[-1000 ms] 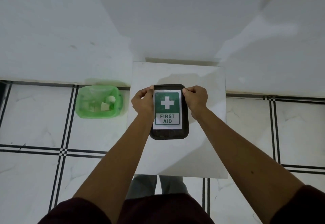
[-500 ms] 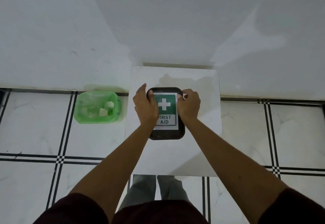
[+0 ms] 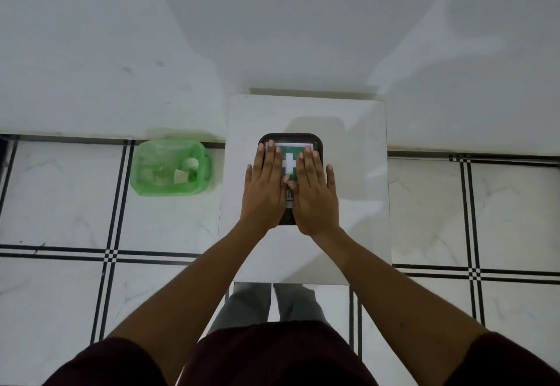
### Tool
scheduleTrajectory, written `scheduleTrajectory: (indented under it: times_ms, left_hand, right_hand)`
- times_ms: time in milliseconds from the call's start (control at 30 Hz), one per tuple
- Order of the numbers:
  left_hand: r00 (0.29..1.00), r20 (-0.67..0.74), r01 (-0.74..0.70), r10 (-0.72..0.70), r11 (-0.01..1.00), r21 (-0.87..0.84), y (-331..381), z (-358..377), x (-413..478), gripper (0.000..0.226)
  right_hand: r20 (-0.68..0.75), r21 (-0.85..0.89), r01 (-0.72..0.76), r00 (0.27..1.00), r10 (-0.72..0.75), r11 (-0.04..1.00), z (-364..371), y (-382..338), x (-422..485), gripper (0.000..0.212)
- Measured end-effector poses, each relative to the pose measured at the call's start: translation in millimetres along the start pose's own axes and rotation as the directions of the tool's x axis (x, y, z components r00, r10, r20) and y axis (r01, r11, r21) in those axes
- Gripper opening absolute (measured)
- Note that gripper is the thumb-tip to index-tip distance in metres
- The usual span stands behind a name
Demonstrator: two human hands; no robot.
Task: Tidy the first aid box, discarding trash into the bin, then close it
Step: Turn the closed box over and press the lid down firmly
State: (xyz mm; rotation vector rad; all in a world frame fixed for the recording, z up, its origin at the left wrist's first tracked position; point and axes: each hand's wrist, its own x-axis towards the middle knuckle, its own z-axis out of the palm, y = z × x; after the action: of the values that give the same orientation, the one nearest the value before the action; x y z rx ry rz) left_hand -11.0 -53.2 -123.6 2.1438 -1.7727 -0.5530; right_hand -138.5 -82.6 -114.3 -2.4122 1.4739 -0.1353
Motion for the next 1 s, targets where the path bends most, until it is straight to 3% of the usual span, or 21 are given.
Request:
scheduleTrajectory:
  times_ms: [333,600,1000]
  left_hand:
    - [0.999,-0.004,-0.032,0.032,0.999,-0.035,-3,6,2,0.057]
    - [0.993,-0.081,0.057,-0.084,0.955,-0.291,1,-3,-5,0.057]
    - [1.0,-0.012,0.015,-0.017,0.991,-0.136,5,-5,18,0.056]
  right_hand:
    - [0.018,-0.007,-0.015,1.0,0.015,1.0,2,1,2,0.06]
    - [-0.003,0.002,0.01,1.0,-0.01,1.0,-1,0,3,0.059]
    - [-0.032,0.058,-0.088,0.995,0.09,0.994,-6,15,18,0.059]
